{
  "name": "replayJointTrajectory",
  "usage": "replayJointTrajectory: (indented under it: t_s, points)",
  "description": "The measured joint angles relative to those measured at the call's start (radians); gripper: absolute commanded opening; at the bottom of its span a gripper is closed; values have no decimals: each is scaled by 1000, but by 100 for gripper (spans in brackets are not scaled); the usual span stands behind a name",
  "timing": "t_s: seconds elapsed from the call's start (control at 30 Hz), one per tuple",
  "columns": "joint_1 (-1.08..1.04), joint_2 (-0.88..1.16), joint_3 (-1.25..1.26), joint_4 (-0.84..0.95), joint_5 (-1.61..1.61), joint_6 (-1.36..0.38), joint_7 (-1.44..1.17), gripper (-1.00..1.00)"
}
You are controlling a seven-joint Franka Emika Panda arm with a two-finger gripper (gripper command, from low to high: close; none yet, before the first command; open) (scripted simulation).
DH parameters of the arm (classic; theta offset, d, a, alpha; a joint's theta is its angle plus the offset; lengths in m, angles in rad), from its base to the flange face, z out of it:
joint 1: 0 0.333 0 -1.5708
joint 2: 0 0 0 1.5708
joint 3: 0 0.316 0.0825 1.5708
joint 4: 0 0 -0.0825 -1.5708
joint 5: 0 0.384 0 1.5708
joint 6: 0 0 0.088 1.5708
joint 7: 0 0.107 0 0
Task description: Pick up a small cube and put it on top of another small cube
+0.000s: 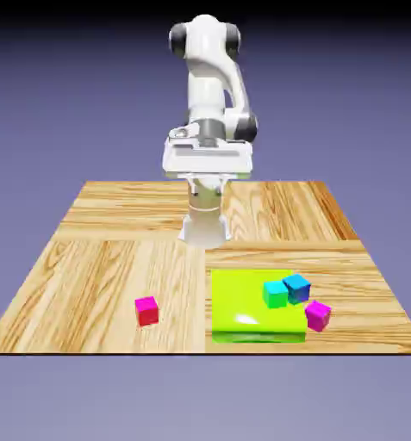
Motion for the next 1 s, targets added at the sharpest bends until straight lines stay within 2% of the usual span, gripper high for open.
replayJointTrajectory:
  t_s: [0.77, 0.83, 0.97, 1.0]
  points:
    - [-428, 833, -10, 466, 340, -677, 502, 0]
    - [-430, 836, -10, 468, 341, -679, 504, 0]
    - [-430, 981, 30, 456, 402, -523, 457, 0]
    - [-430, 983, 31, 456, 403, -521, 456, -100]
